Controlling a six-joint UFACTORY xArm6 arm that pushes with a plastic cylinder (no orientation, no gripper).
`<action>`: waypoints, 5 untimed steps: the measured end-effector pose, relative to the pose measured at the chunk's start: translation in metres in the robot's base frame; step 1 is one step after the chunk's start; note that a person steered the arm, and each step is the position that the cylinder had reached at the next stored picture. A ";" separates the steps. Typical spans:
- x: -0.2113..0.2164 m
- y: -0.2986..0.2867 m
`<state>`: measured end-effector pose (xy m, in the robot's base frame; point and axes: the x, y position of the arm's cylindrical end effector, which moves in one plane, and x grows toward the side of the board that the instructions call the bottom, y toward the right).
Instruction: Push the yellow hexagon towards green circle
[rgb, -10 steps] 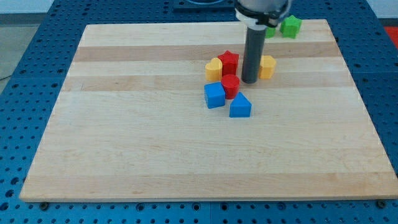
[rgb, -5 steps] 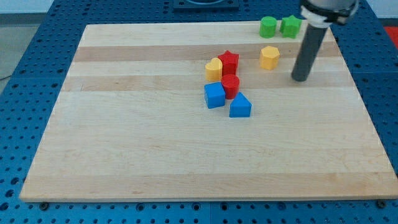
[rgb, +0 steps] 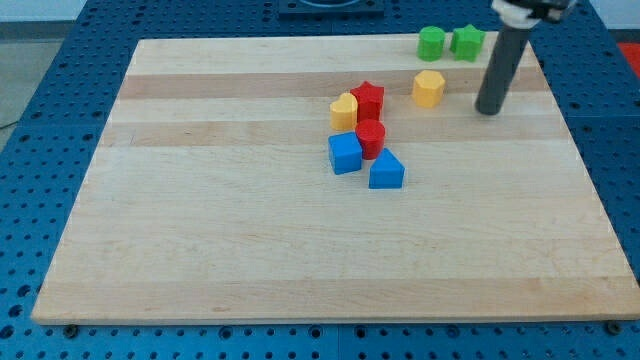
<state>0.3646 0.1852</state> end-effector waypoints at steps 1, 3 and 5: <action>0.004 -0.046; -0.053 -0.026; -0.036 -0.074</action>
